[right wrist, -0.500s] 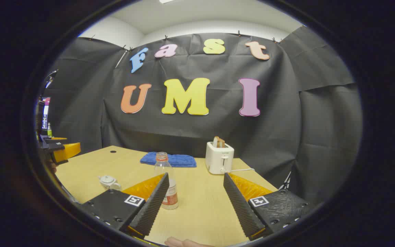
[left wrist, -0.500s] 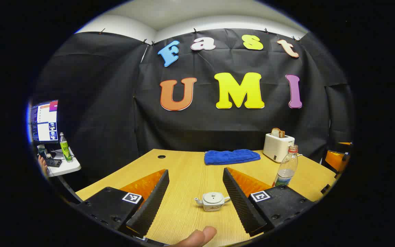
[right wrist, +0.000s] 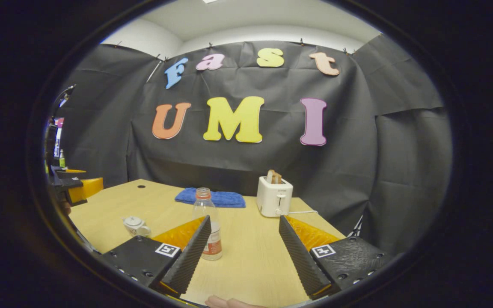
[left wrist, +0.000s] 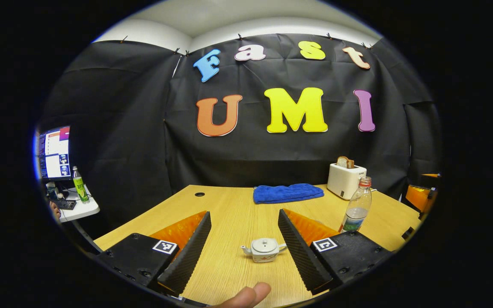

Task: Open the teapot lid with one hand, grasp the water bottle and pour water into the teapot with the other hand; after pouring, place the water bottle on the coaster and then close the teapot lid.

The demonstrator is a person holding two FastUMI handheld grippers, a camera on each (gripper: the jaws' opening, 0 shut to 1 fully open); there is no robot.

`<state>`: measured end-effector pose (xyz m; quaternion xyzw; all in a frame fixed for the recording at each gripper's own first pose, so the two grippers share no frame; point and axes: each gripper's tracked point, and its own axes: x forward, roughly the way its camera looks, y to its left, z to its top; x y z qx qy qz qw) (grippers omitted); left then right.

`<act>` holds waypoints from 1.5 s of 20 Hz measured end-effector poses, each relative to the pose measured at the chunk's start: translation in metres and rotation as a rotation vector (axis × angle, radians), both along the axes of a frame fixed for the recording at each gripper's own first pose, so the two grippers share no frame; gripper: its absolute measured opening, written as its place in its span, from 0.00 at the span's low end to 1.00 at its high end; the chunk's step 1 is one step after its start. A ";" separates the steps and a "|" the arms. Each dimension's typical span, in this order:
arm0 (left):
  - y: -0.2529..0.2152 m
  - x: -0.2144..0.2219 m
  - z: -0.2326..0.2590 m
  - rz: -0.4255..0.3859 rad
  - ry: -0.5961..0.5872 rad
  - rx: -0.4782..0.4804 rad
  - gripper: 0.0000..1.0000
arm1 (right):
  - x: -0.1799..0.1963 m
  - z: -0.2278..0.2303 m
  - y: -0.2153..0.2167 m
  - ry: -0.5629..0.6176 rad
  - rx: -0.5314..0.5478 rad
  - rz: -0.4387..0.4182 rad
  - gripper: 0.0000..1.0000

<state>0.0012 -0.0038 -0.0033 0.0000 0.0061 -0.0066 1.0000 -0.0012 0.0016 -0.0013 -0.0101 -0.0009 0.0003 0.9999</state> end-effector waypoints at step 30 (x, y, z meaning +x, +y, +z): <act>-0.055 0.111 -0.111 -0.156 0.117 0.019 0.51 | 0.022 -0.024 0.006 0.049 -0.047 -0.032 0.96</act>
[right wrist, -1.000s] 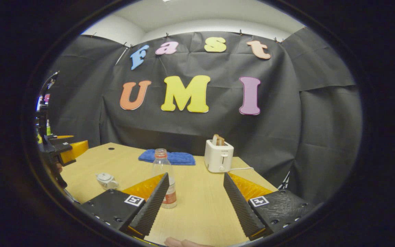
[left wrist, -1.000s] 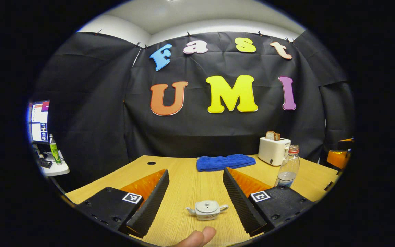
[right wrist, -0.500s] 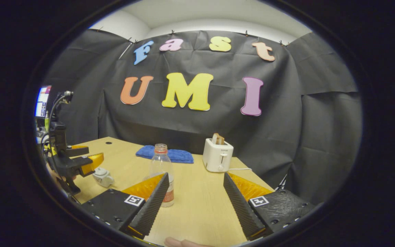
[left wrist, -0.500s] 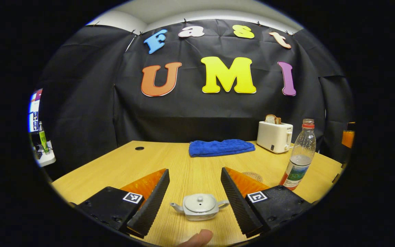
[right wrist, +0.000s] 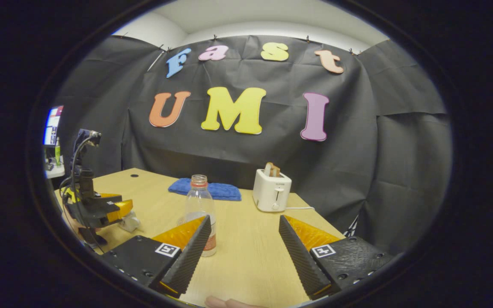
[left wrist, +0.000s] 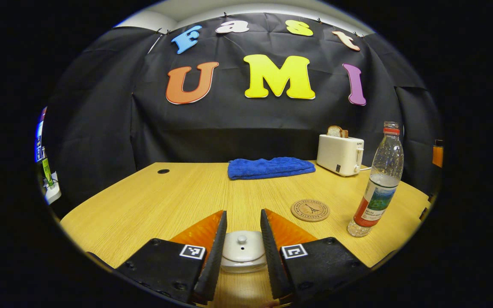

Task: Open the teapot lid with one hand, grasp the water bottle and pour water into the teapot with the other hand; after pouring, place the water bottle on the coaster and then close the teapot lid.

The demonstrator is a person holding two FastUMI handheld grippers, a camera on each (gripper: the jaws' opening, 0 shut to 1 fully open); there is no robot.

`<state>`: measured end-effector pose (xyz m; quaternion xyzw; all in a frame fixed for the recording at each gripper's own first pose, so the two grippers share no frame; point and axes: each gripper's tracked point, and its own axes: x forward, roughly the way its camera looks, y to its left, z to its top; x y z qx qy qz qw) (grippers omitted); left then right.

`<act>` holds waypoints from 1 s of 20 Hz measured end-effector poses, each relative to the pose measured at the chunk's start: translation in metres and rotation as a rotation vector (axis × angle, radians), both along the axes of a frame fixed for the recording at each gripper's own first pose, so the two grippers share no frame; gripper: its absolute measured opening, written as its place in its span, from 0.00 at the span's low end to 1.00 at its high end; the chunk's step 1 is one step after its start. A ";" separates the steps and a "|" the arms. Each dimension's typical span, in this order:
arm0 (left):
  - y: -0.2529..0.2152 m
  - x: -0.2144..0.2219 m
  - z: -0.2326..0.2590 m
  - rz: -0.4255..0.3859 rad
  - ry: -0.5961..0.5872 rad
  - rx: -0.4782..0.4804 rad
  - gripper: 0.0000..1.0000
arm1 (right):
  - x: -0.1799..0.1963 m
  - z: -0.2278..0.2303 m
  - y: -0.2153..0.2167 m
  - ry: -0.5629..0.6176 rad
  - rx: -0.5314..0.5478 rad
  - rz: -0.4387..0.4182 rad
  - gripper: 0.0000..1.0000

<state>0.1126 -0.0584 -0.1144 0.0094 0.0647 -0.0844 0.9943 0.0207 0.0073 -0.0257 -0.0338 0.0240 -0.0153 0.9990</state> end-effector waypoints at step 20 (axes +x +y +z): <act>0.007 -0.028 0.054 -0.020 -0.067 -0.027 0.08 | 0.019 -0.033 0.042 0.047 0.050 0.100 0.98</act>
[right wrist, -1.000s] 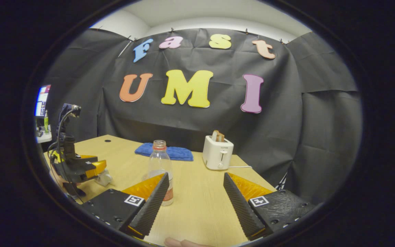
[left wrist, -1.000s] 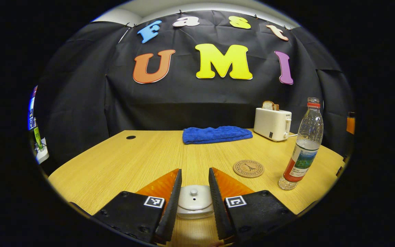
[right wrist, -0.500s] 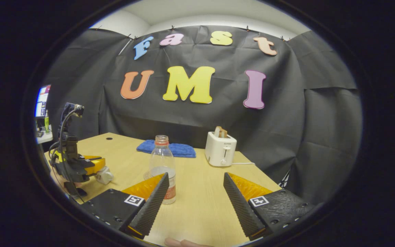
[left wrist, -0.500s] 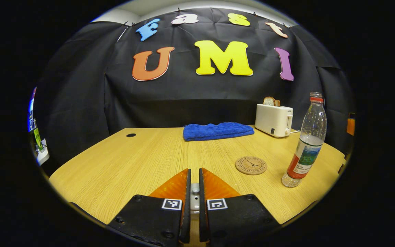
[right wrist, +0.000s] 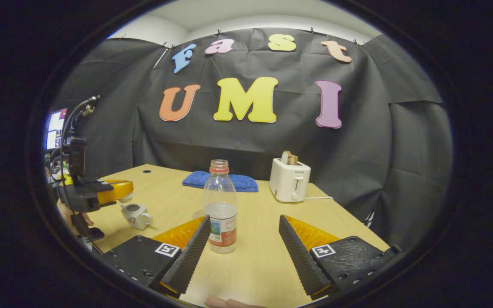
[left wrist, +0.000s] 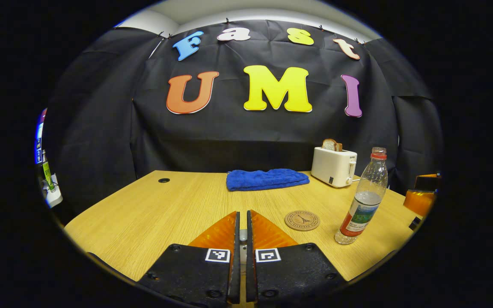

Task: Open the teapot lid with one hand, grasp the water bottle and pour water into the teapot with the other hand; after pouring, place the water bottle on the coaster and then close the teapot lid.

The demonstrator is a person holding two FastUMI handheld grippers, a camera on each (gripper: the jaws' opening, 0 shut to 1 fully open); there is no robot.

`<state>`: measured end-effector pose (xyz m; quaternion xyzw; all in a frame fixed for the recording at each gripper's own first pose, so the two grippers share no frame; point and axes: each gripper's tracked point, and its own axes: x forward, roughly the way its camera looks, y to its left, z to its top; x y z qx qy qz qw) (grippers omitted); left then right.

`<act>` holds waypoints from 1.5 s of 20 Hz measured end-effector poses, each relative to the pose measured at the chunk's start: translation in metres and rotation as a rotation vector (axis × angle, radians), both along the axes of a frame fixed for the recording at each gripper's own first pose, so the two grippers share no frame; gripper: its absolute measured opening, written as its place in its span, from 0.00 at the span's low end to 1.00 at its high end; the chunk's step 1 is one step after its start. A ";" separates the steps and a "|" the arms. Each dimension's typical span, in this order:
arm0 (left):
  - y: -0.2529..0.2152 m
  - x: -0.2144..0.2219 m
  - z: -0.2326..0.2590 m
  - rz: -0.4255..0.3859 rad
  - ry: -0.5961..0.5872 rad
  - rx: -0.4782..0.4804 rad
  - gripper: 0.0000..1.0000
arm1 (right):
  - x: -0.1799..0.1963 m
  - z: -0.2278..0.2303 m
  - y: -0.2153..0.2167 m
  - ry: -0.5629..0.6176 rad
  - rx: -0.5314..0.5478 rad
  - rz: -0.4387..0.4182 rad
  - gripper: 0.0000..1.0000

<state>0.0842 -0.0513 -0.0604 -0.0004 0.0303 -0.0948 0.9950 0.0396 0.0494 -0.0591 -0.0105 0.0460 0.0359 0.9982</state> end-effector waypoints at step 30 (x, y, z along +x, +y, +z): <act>0.092 -0.050 0.055 0.023 -0.003 -0.056 0.03 | 0.088 0.006 0.044 0.000 -0.328 -0.137 0.75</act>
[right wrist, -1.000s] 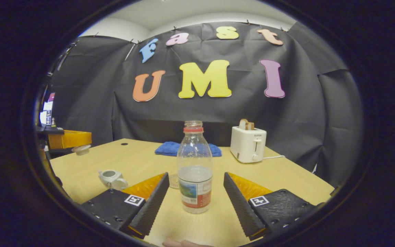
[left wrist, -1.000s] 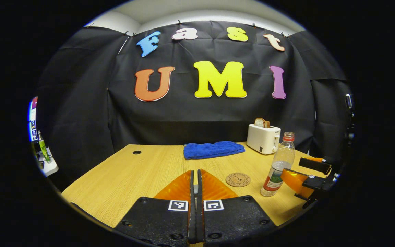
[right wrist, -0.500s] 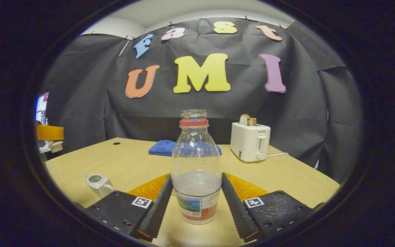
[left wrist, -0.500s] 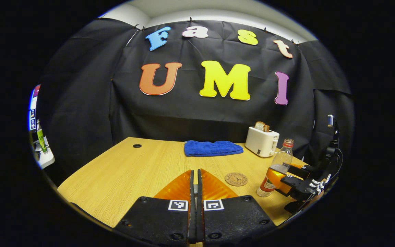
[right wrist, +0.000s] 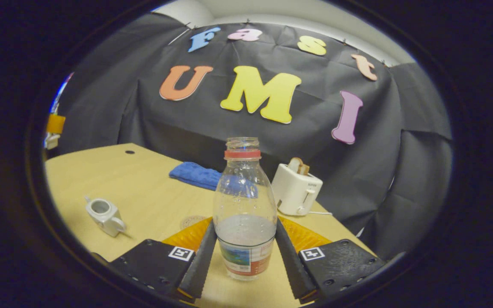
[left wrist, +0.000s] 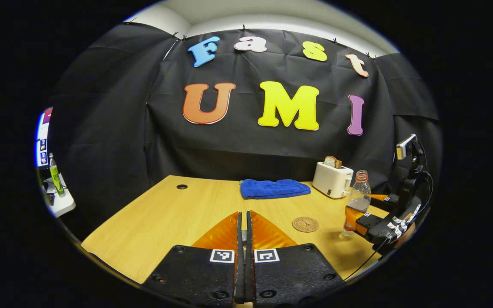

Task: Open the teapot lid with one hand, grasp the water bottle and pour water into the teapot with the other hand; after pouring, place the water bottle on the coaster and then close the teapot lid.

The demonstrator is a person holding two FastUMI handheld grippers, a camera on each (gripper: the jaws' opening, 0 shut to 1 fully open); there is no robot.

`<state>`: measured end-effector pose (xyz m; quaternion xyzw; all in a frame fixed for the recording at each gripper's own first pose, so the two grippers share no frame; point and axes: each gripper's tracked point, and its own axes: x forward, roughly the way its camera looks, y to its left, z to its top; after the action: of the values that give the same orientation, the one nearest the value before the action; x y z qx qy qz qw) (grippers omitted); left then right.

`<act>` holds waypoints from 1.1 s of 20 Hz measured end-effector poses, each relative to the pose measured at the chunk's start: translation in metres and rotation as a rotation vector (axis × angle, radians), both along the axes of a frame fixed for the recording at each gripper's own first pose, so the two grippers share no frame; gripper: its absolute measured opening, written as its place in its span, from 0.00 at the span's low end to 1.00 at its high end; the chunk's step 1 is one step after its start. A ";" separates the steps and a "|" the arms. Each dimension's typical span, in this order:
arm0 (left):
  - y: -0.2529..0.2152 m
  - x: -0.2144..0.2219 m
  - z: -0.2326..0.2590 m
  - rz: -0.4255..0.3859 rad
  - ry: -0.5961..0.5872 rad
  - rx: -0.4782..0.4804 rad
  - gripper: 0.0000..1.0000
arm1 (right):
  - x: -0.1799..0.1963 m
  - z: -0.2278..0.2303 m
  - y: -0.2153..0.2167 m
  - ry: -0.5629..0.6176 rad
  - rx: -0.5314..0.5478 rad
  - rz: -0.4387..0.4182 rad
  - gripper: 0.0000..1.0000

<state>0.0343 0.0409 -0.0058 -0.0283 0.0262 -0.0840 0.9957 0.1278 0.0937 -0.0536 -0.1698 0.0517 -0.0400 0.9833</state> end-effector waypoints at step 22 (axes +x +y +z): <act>0.066 0.003 -0.005 0.106 0.016 -0.017 0.03 | 0.011 -0.008 0.094 -0.113 -1.146 0.035 0.76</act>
<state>0.0378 0.1067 -0.0104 -0.0387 0.0318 -0.0310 0.9983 0.1390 0.1877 -0.0614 -0.6740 -0.0335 -0.0544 0.7359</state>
